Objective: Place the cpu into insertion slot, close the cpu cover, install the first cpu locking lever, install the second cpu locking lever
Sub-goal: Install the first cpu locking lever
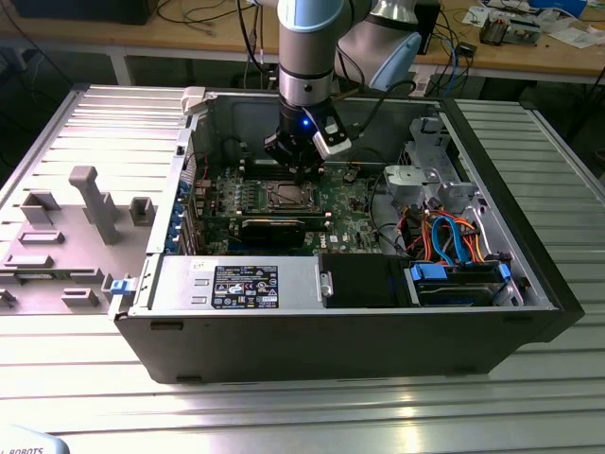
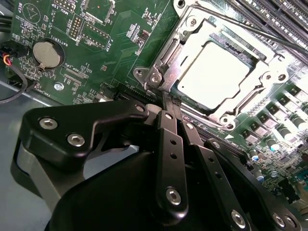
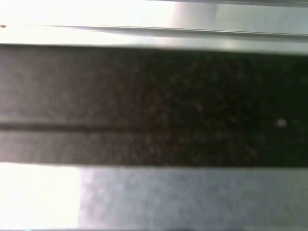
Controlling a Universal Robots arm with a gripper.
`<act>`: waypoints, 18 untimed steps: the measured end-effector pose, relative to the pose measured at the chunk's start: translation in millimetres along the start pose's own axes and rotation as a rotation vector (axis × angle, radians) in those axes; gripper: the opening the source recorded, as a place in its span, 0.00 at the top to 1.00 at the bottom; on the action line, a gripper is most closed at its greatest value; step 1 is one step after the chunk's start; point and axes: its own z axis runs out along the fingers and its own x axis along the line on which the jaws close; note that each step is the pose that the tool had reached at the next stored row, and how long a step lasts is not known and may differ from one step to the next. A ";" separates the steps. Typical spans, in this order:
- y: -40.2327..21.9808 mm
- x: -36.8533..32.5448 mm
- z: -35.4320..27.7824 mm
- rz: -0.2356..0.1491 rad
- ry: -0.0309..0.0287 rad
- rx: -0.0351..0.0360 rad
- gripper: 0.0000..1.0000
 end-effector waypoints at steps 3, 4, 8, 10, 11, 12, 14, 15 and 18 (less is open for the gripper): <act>0.0 0.0 0.5 0.000 -0.0001 -0.0003 0.89; 0.0 0.0 0.8 0.000 -0.0002 -0.0005 0.89; 0.1 -0.1 1.1 0.000 -0.0011 -0.0167 0.89; 0.0 0.0 0.9 0.001 -0.0008 -0.0246 0.89; 0.1 0.0 0.8 0.001 -0.0010 -0.0250 0.89; 0.1 0.0 0.0 0.001 -0.0010 -0.0252 0.89; 0.2 -0.1 -2.2 0.001 -0.0008 -0.0250 0.89; 0.2 -0.1 -3.0 0.001 -0.0008 -0.0249 0.89; -0.3 -0.2 -3.4 0.000 -0.0007 -0.0245 0.89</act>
